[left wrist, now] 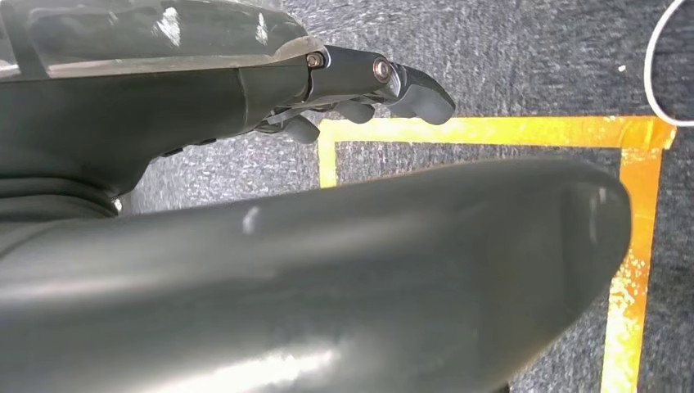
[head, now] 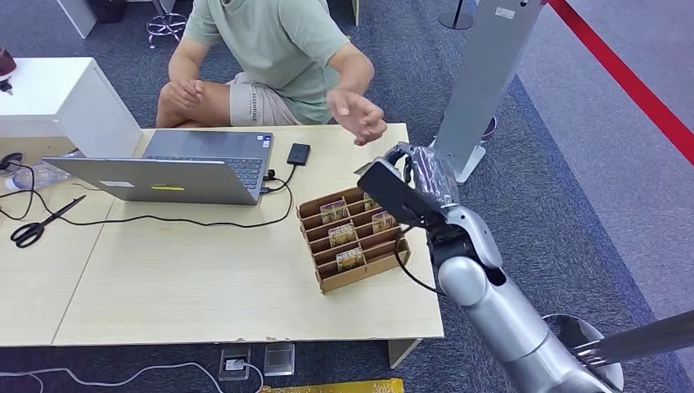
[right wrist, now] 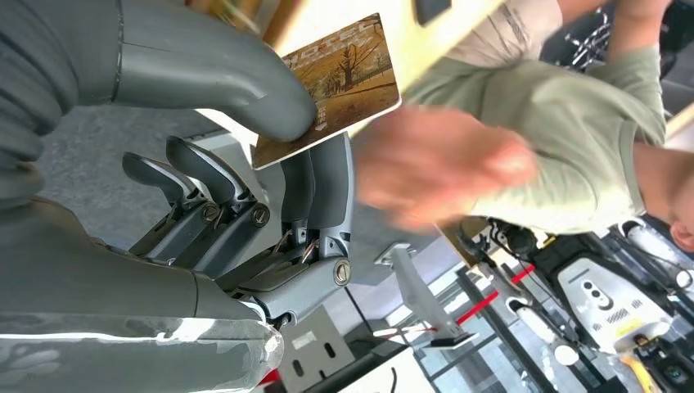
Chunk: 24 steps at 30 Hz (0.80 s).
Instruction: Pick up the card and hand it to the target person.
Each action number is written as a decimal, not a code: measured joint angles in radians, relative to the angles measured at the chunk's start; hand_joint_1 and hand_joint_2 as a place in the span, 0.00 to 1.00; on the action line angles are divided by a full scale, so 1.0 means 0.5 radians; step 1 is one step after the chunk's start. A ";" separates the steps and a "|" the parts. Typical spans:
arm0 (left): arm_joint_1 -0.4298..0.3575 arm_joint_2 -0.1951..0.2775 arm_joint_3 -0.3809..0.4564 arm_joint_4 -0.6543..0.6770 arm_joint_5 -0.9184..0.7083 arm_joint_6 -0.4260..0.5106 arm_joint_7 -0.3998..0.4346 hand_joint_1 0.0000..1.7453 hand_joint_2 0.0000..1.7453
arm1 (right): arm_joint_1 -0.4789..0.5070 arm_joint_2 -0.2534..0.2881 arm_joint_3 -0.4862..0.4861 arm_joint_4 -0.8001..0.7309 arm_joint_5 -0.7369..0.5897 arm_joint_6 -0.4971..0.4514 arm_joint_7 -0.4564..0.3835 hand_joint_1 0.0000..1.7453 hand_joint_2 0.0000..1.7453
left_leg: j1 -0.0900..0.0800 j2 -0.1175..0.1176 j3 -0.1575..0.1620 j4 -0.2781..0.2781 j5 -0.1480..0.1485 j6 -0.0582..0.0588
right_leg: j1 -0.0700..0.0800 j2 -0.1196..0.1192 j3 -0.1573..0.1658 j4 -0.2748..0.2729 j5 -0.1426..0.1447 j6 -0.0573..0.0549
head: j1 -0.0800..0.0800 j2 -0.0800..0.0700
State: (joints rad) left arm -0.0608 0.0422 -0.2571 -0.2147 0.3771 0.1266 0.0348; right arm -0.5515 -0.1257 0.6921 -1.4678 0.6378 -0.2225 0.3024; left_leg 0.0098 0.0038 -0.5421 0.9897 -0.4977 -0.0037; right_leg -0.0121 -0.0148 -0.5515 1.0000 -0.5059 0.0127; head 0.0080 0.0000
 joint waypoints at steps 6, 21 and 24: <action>-0.005 0.001 -0.054 0.000 -0.006 -0.014 -0.095 0.00 0.00 | -0.424 0.084 0.034 0.411 -0.039 0.012 0.004 1.00 1.00 | 0.000 -0.001 -0.001 0.000 0.001 0.000 | 0.000 -0.001 -0.001 0.001 0.000 0.000 | 0.001 0.000; -0.006 0.007 -0.101 0.001 0.097 -0.035 -0.076 0.00 0.00 | -0.801 0.329 0.178 1.240 0.049 -0.022 -0.116 0.25 1.00 | 0.000 -0.001 -0.002 0.000 0.001 0.000 | 0.000 -0.001 -0.002 0.001 0.000 0.000 | 0.000 0.000; -0.005 0.010 -0.101 0.001 0.101 -0.049 -0.065 0.00 0.00 | -0.812 0.367 0.203 1.335 0.053 -0.024 -0.133 0.00 1.00 | 0.000 -0.001 -0.002 0.000 0.001 0.000 | 0.000 -0.001 -0.003 0.001 0.000 0.000 | 0.001 0.000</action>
State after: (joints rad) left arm -0.0634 0.0471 -0.3075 -0.2144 0.4274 0.1023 0.0023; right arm -0.9574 0.0579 0.7936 -0.8005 0.6641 -0.2346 0.2358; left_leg 0.0098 0.0033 -0.5432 0.9898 -0.4973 -0.0035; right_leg -0.0120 -0.0153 -0.5527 1.0004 -0.5058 0.0125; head 0.0086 0.0000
